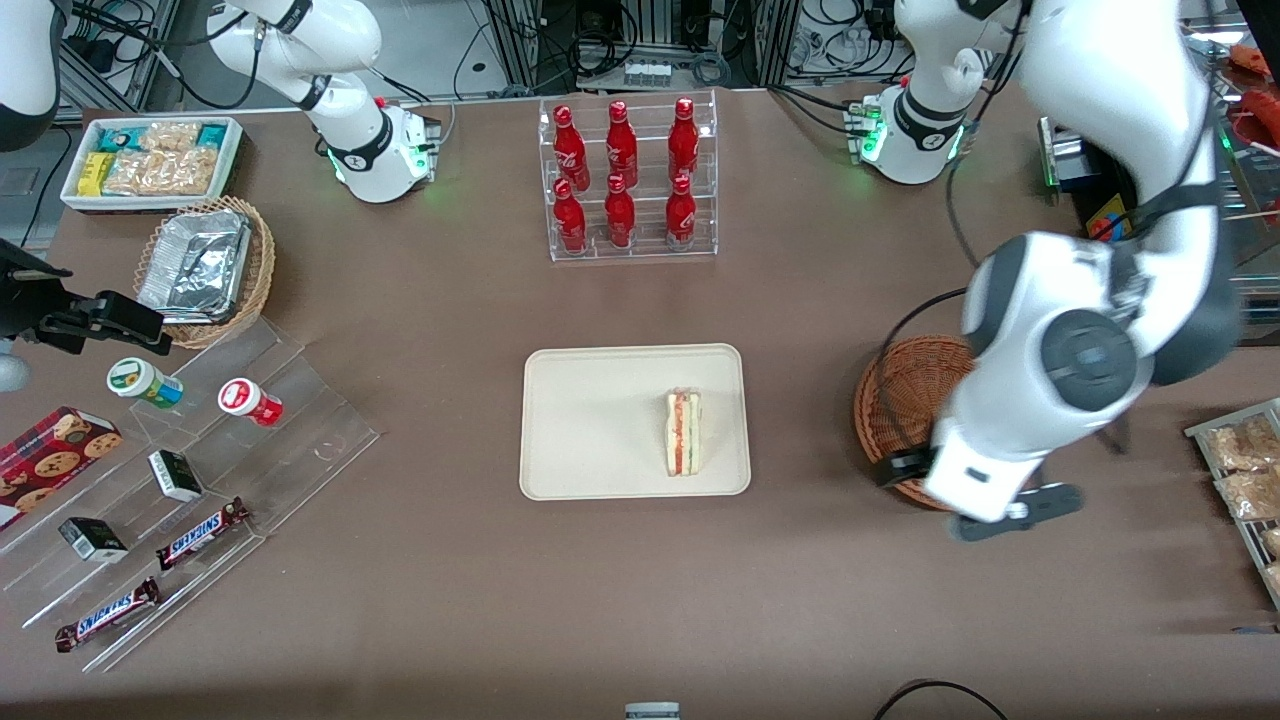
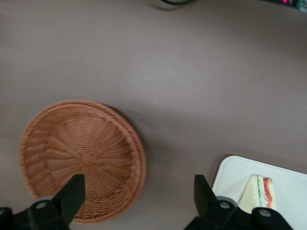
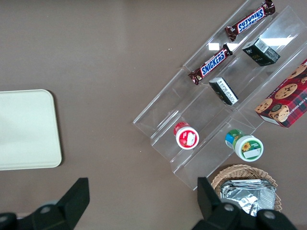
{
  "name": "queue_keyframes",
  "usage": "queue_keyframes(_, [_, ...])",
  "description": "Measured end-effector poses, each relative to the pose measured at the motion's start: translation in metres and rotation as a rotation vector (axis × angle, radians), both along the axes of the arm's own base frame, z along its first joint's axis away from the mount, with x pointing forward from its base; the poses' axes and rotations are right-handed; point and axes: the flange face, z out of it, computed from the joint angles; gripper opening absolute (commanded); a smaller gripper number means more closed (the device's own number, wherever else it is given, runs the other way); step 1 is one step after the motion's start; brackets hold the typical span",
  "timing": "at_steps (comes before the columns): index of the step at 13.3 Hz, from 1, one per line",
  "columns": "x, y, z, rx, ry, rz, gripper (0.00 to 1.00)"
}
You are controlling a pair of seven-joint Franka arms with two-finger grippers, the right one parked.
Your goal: Place sandwich from basket to tray
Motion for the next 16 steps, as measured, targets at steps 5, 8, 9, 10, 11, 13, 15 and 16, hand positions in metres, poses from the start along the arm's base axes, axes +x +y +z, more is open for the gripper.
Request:
queue_keyframes(5, [-0.045,0.046,0.063,-0.005,0.085,0.009,1.0])
queue_keyframes(8, [-0.075,0.077,0.102,-0.016,0.141,-0.114,1.0])
queue_keyframes(9, [-0.084,0.086,0.115,-0.018,0.151,-0.132,1.0])
queue_keyframes(10, [-0.094,0.093,0.125,-0.017,0.168,-0.138,1.0])
queue_keyframes(11, [-0.104,0.095,0.134,-0.013,0.186,-0.14,1.0])
queue_keyframes(13, [-0.124,0.091,0.152,-0.006,0.197,-0.148,1.0])
queue_keyframes(15, [-0.142,0.091,0.163,0.004,0.198,-0.147,1.0])
queue_keyframes(16, [-0.15,0.094,0.163,0.009,0.202,-0.14,1.0])
